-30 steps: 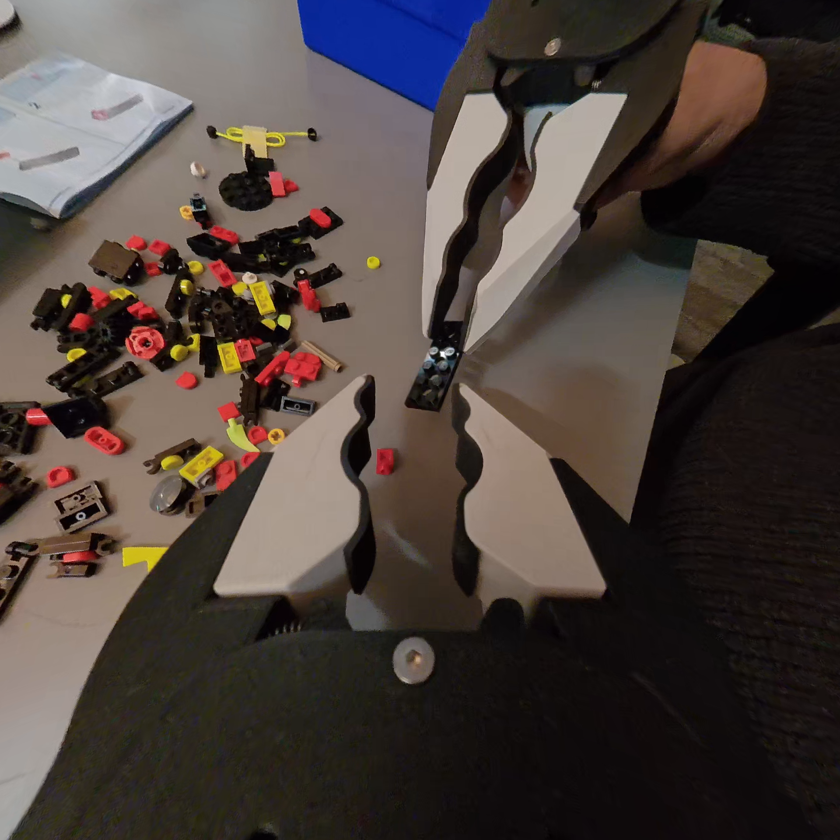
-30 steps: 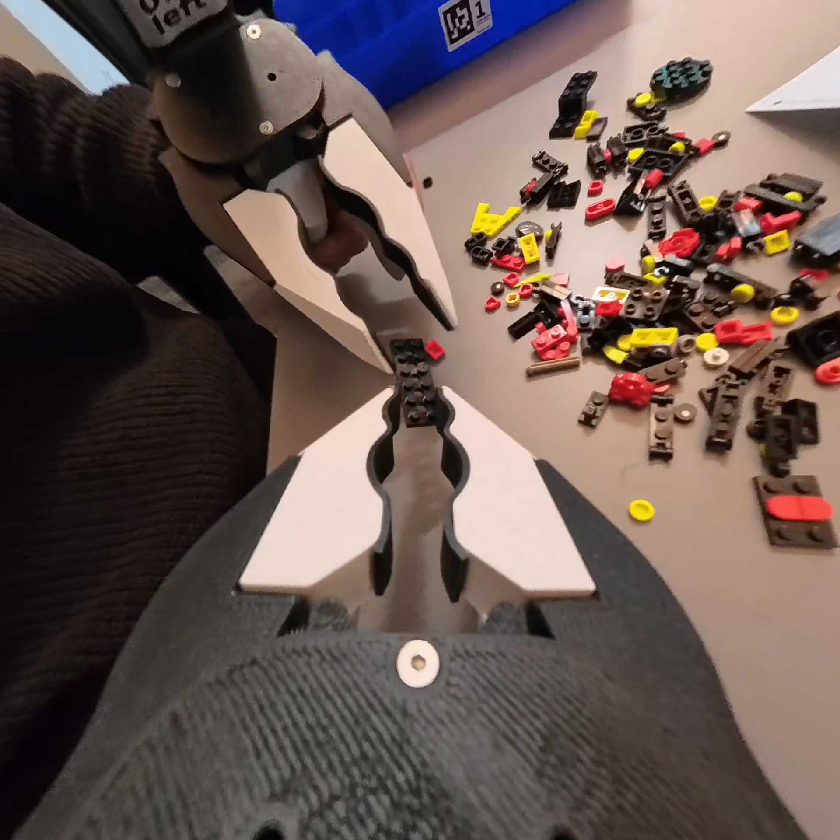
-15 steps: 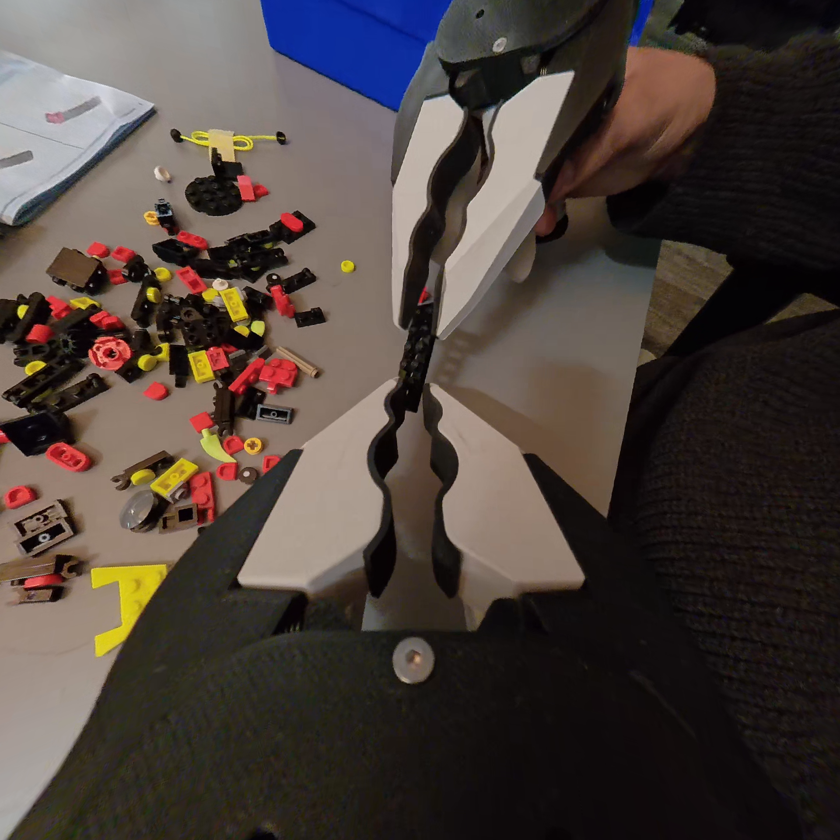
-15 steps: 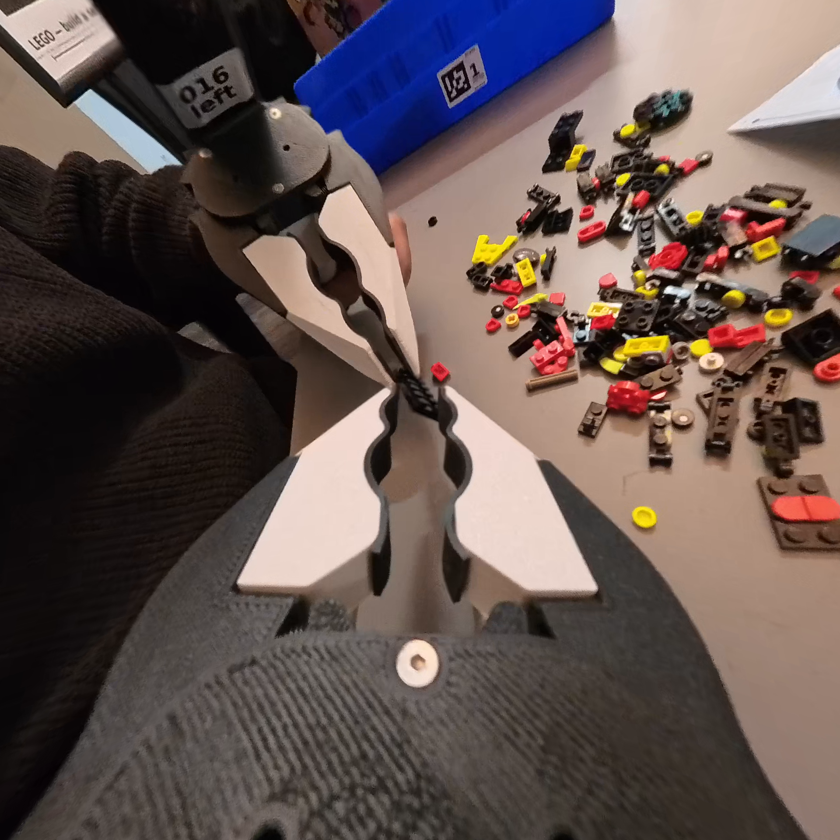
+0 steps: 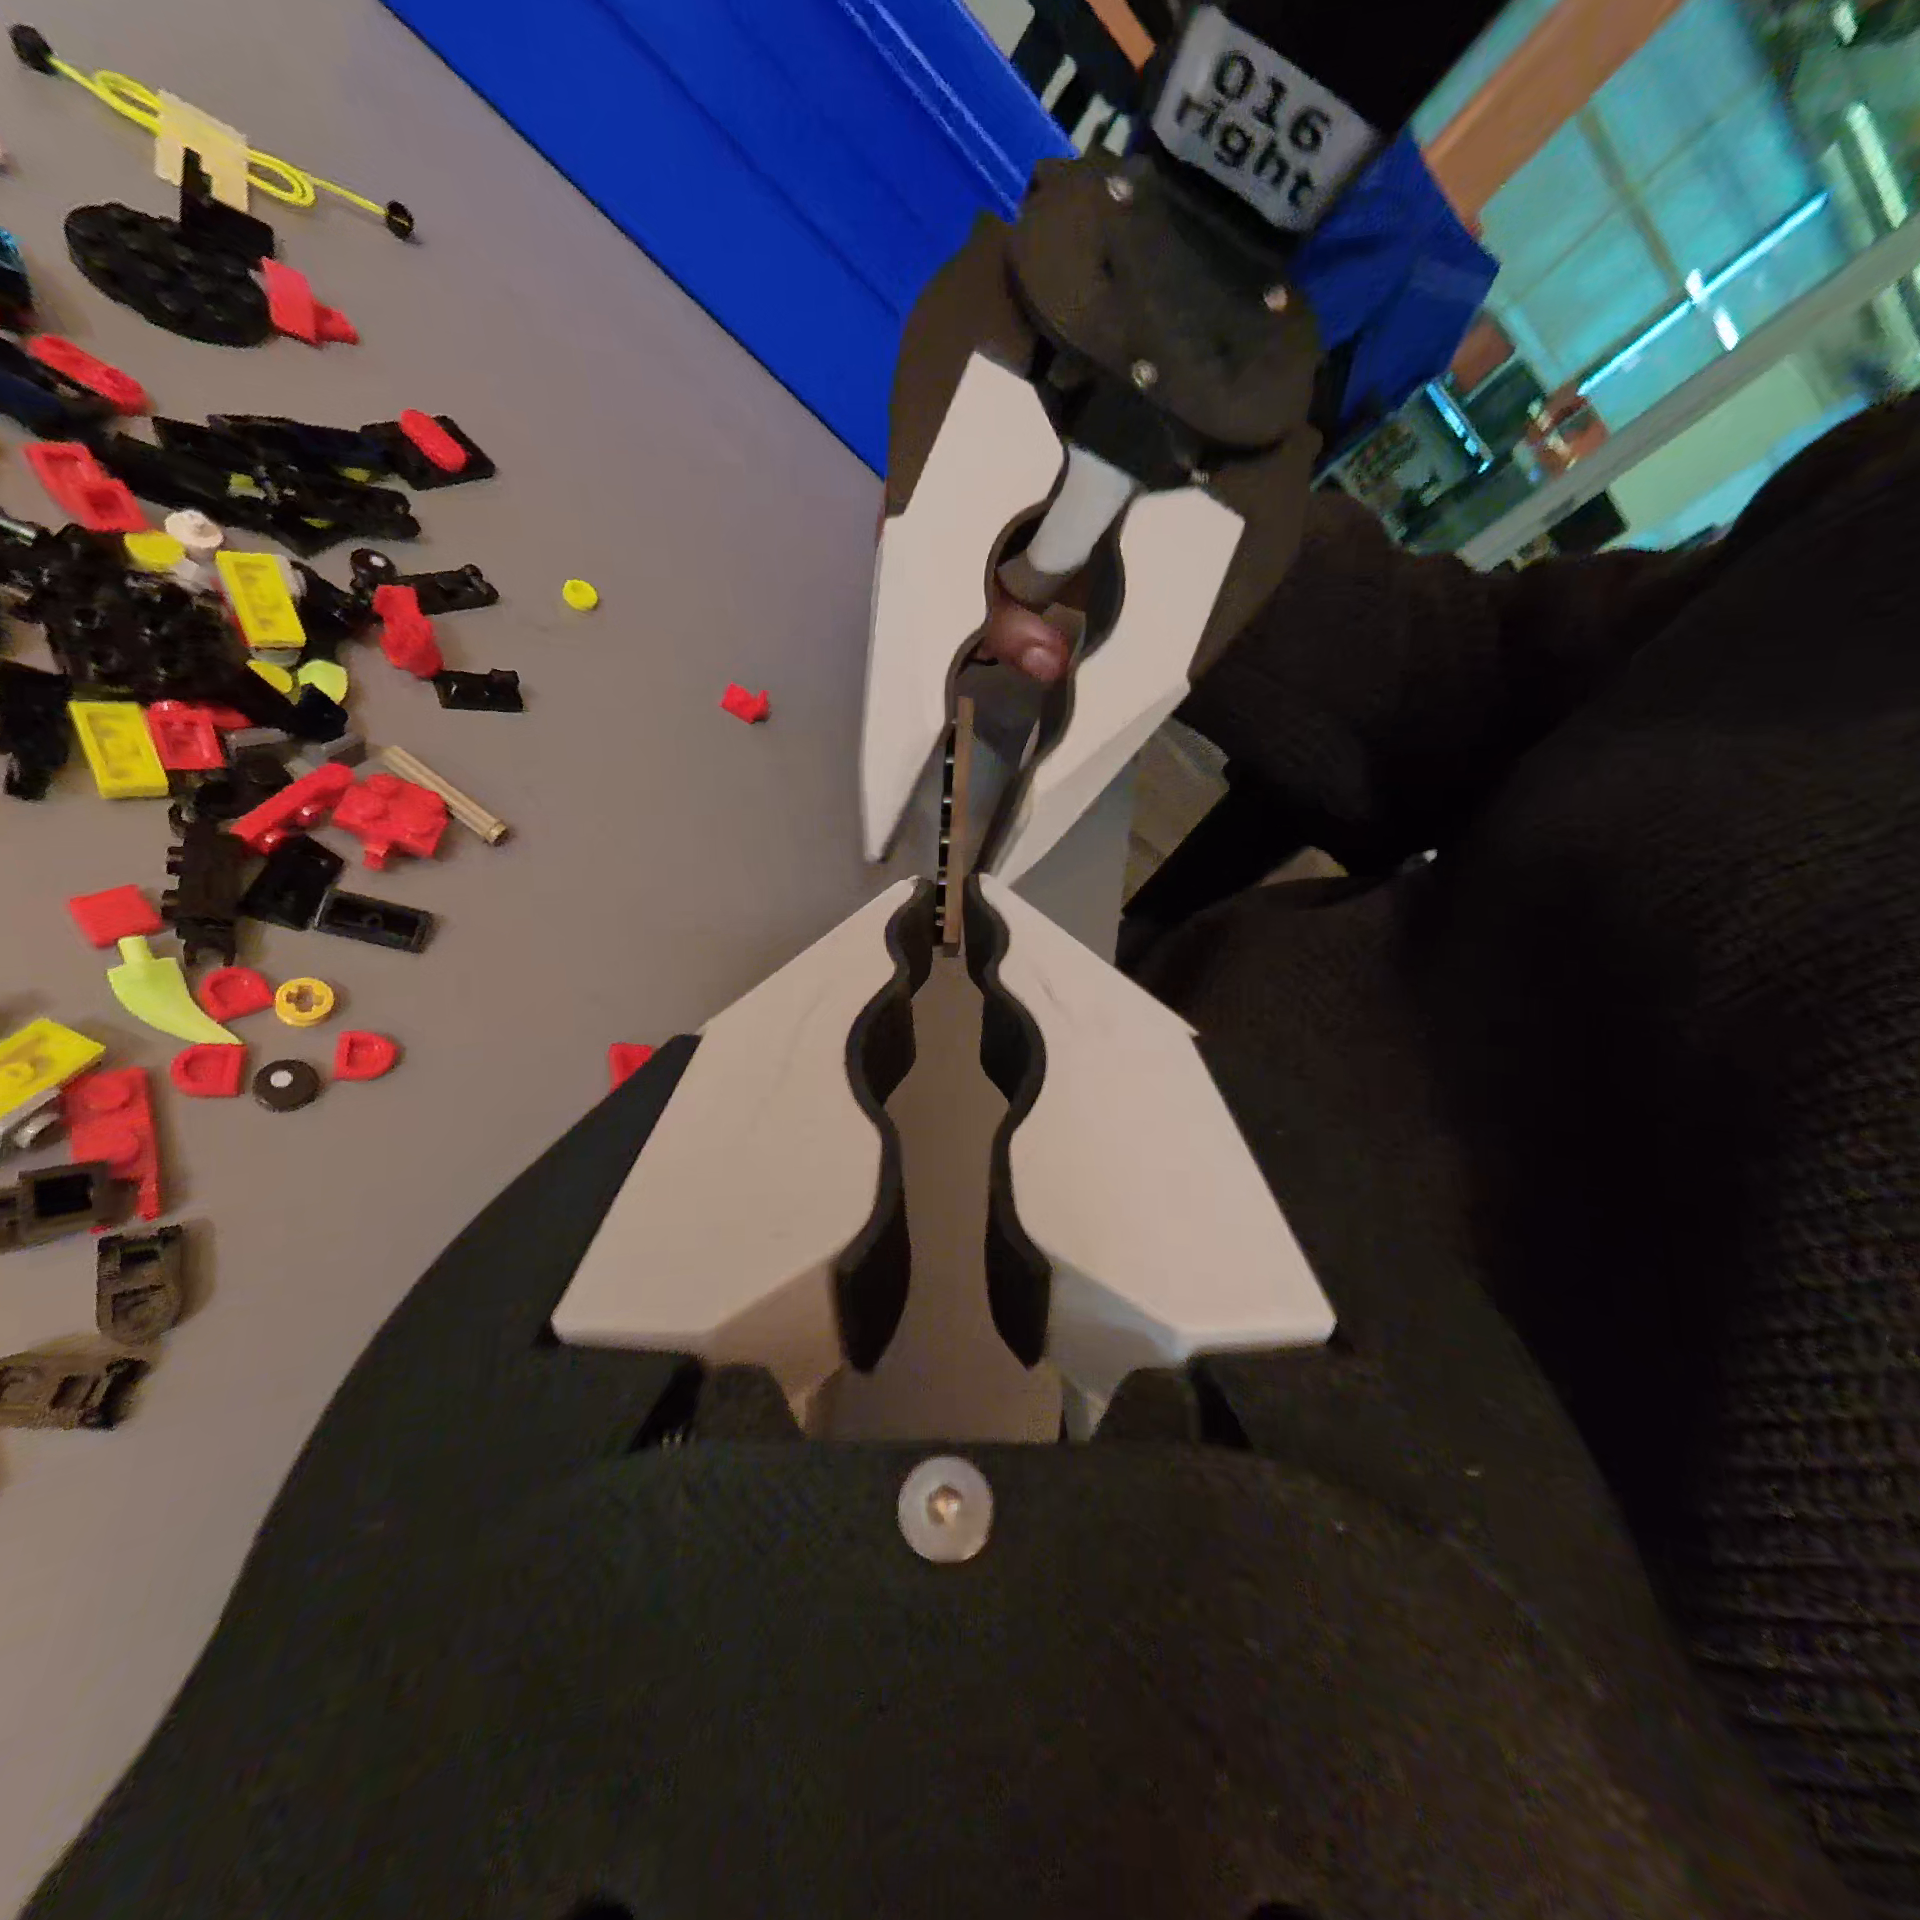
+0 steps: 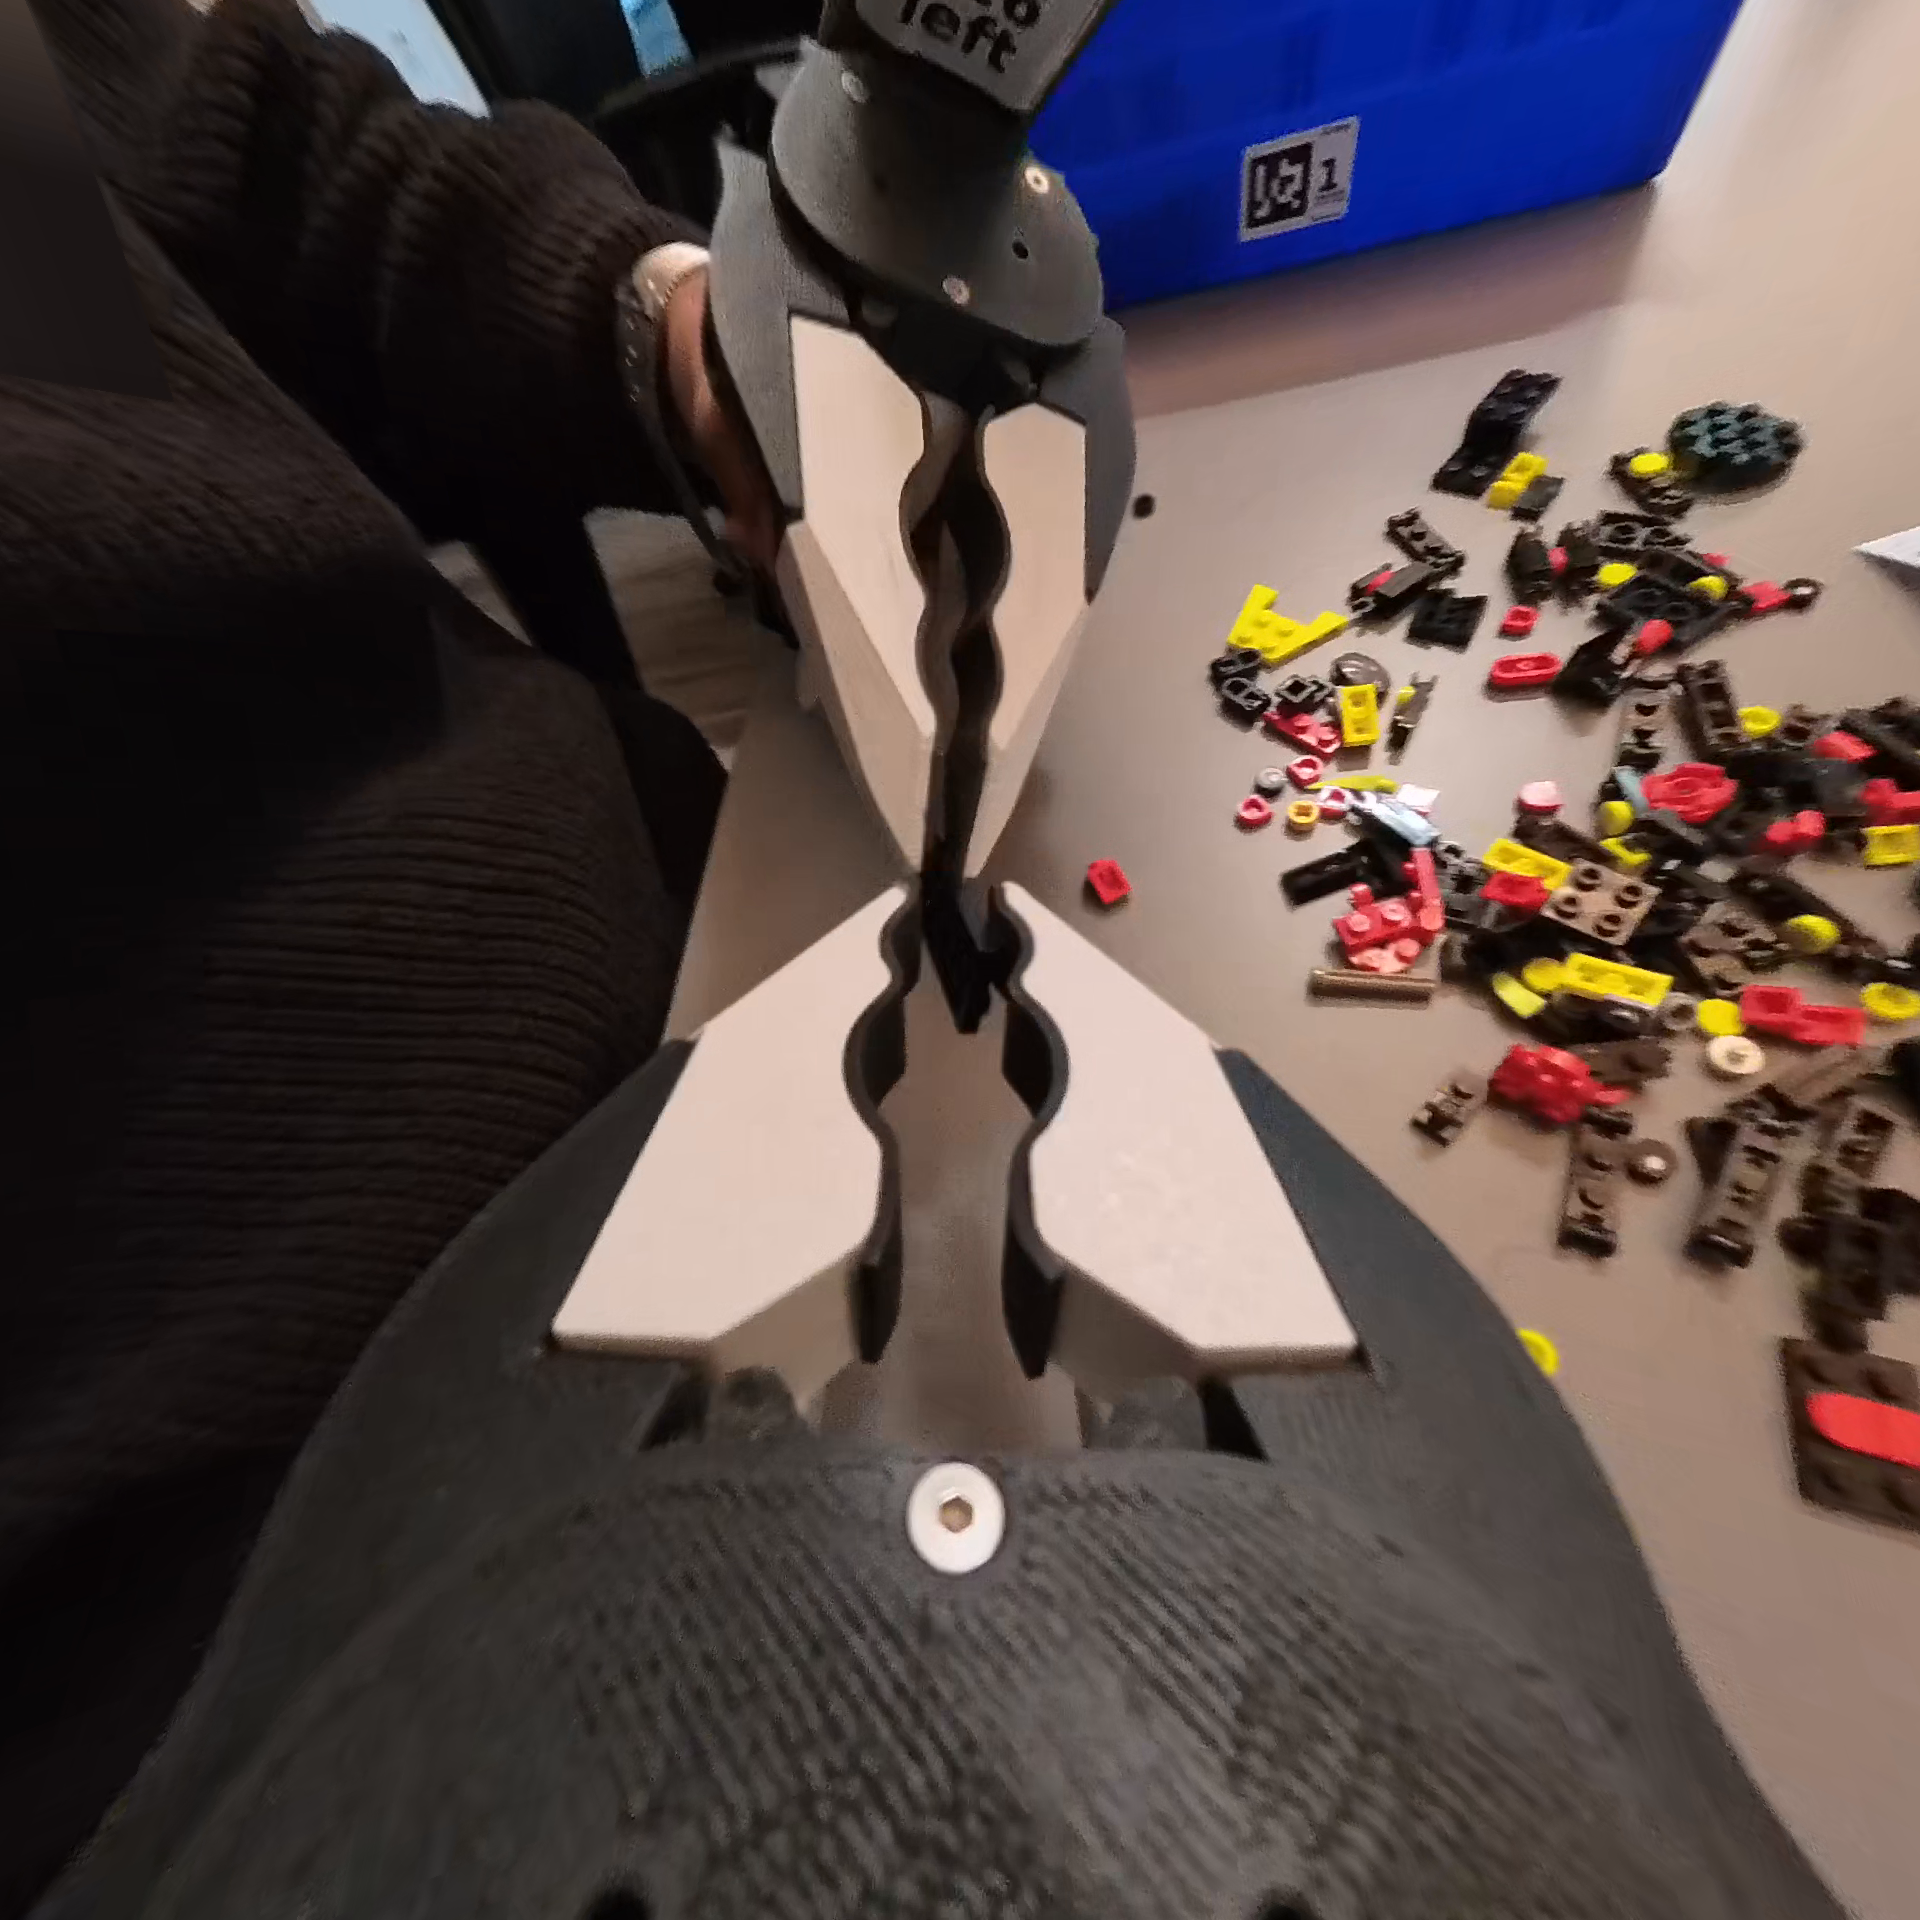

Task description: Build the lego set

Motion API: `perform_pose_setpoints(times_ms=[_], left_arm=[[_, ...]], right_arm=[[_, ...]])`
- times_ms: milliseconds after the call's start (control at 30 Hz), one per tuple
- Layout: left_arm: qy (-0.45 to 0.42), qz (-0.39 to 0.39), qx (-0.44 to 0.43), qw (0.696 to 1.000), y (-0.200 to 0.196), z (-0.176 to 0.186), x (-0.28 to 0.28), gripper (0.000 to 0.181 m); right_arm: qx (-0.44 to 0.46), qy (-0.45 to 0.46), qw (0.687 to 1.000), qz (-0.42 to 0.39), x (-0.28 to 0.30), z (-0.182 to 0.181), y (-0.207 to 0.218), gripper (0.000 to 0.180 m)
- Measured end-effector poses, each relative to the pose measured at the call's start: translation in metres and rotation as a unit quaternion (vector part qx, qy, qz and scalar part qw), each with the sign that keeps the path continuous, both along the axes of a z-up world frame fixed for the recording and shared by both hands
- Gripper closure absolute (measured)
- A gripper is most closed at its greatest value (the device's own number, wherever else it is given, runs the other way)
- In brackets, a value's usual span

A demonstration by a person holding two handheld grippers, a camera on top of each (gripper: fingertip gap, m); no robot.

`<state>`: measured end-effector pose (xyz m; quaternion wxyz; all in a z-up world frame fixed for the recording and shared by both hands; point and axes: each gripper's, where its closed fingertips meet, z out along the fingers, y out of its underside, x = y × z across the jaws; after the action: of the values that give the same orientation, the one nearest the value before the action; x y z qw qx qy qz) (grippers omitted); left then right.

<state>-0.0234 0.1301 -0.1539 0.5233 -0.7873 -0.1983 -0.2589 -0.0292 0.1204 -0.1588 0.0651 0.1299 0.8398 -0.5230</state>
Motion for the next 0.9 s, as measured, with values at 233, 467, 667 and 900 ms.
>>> perform_pose_setpoints(times_ms=[233, 467, 667, 900], left_arm=[[0.031, 0.001, -0.004, 1.000, 0.000, 0.000, 0.001, 0.178], [0.095, 0.029, -0.043, 0.994, -0.010, -0.008, -0.016, 0.157], [0.204, 0.062, -0.204, 0.955, -0.026, -0.055, -0.036, 0.153], [0.242, 0.055, -0.232, 0.941, -0.031, -0.064, -0.038, 0.167]], right_arm=[[-0.046, -0.074, 0.996, 0.003, 0.001, 0.009, 0.001, 0.177], [-0.049, -0.083, 0.995, -0.019, -0.007, 0.011, 0.007, 0.177], [-0.056, -0.118, 0.991, -0.040, -0.016, 0.008, 0.013, 0.177], [-0.078, -0.137, 0.987, -0.046, -0.019, 0.012, 0.015, 0.177]])
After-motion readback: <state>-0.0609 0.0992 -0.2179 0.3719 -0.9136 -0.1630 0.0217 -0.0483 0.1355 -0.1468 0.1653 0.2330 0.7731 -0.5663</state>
